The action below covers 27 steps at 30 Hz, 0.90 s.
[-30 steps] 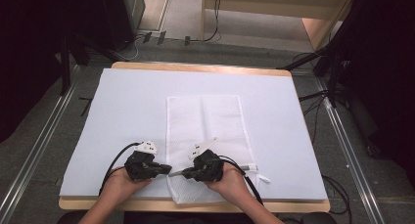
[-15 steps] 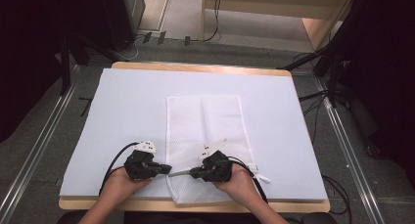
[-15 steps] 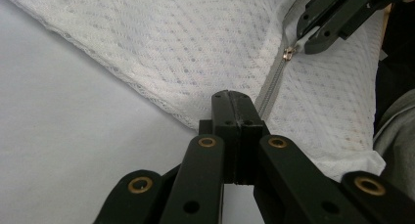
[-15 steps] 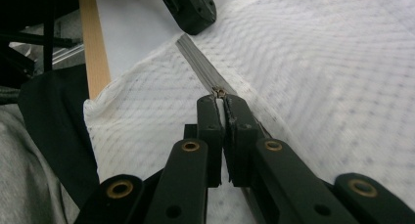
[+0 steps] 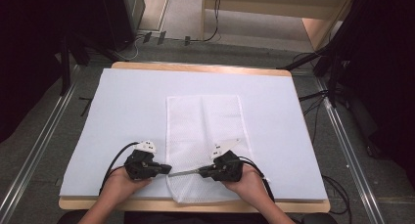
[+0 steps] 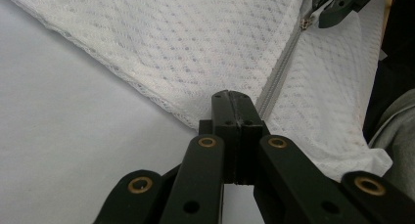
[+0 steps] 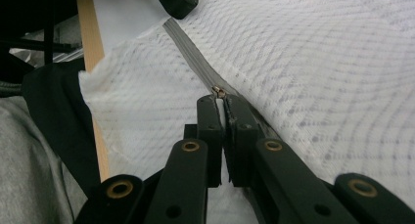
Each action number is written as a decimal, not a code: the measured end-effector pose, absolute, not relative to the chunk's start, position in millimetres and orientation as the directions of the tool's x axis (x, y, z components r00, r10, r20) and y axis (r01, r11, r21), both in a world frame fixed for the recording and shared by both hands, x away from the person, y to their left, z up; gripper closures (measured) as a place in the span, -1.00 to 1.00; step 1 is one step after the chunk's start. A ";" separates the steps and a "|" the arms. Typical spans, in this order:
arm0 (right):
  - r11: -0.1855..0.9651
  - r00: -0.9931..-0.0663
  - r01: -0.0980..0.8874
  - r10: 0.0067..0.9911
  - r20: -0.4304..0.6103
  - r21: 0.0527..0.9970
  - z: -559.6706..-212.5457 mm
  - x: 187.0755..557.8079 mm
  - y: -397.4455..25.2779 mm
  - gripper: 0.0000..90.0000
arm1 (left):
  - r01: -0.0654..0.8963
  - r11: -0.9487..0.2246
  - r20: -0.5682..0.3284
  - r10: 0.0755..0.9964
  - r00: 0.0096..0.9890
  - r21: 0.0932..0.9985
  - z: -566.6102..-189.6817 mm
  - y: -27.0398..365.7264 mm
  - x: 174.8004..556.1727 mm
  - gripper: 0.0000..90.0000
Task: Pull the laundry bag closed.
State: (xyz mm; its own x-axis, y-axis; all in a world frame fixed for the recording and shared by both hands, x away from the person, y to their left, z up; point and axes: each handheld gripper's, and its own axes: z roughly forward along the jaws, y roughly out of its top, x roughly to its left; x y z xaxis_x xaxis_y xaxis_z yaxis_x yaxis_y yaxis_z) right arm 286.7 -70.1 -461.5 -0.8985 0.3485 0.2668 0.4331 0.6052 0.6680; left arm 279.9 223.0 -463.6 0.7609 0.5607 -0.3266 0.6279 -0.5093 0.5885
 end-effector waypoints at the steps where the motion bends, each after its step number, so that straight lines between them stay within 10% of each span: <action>1: 0.604 -0.900 0.429 0.347 0.263 0.672 -461.5 286.6 -71.0 0.97 | 0.629 -0.509 -0.328 0.561 0.760 0.587 -463.5 222.9 279.9 1.00; 27: 0.601 -0.898 0.430 0.358 0.255 0.674 -461.6 285.3 -93.1 0.97 | 0.628 -0.508 -0.324 0.564 0.760 0.589 -463.6 223.5 279.4 1.00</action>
